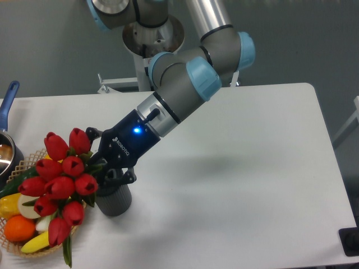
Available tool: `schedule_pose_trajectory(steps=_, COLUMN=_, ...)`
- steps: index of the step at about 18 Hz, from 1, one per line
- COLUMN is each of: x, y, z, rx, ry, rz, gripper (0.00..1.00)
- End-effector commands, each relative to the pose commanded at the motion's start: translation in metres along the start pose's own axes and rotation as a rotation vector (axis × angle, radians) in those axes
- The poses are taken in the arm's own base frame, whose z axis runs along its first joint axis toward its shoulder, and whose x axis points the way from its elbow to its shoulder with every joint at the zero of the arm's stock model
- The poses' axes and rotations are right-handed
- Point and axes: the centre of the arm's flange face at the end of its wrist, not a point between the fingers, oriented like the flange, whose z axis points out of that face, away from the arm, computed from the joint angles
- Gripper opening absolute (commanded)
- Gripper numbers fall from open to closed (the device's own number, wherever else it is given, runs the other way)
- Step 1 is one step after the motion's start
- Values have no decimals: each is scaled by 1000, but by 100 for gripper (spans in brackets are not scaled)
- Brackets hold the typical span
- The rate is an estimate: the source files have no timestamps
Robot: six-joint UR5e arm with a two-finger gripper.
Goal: Insert the flowers into the vase
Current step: 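Lower the tulip stems down into the vase opening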
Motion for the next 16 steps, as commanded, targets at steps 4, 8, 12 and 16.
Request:
schedule_pose_trajectory(steps=4, x=-1, y=27, z=7, rx=-18, ry=12, rz=22, gripper=4)
schedule_pose_trajectory(steps=8, x=5, y=54, z=11, rx=-36, ry=23, rz=36, gripper=7)
schedule_pose_trajectory(steps=12, x=4, y=77, z=11, rx=-50, ry=27, rz=40, gripper=10)
schedule_pose_trajectory(steps=16, x=6, y=100, z=6, rx=-67, ry=17, rz=57, gripper=11)
